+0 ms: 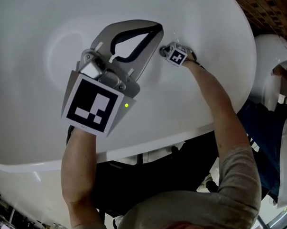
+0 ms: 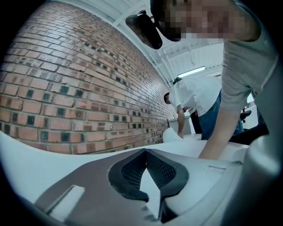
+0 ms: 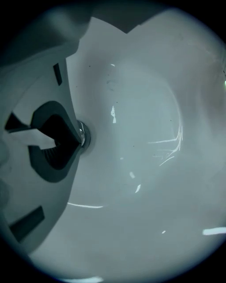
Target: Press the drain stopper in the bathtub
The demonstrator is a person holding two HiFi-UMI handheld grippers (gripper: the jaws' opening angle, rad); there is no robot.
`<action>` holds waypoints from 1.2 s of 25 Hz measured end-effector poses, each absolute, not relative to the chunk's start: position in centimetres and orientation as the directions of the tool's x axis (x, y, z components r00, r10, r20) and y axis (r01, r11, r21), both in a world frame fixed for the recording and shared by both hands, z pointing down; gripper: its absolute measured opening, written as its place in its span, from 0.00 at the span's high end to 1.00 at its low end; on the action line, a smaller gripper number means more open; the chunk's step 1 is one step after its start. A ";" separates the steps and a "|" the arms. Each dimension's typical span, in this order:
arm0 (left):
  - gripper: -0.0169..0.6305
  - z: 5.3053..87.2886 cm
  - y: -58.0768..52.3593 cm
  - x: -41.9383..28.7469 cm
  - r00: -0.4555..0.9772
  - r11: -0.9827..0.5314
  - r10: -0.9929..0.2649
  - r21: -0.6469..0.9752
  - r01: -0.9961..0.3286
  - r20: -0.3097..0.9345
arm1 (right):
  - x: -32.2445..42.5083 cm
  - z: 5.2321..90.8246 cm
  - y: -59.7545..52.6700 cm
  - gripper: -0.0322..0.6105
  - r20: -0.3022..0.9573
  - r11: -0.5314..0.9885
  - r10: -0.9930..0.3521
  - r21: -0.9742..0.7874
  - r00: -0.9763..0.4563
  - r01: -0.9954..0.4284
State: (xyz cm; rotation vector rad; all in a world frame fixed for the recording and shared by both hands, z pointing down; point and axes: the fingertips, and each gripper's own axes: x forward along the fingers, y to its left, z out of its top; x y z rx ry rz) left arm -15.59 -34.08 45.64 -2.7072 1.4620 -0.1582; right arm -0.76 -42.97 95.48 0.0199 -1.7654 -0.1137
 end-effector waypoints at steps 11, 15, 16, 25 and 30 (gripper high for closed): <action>0.96 45.1 -34.1 -15.9 0.545 -0.544 -0.838 -0.100 -0.833 0.015 | -0.8 97.1 -42.7 0.95 0.987 0.978 -0.091 0.114 -0.132 0.175; 0.96 46.0 -34.1 -15.7 0.546 -0.548 -0.836 -0.076 -0.833 0.047 | -0.8 95.5 -43.4 0.95 0.995 0.994 -0.067 0.073 -0.070 0.076; 0.96 46.2 -34.0 -15.7 0.551 -0.554 -0.833 -0.081 -0.829 0.053 | -1.3 94.4 -43.8 0.95 0.993 0.995 -0.078 0.083 -0.089 0.052; 0.96 48.0 -34.4 -15.8 0.564 -0.568 -0.823 -0.132 -0.813 0.067 | -5.8 70.7 -44.7 0.95 0.776 0.977 -0.175 0.062 -0.607 -0.202; 0.96 47.7 -35.2 -15.7 0.521 -0.523 -0.852 -0.121 -0.844 0.051 | -4.7 46.4 -39.8 0.95 0.374 0.957 -0.282 0.049 -0.884 -0.285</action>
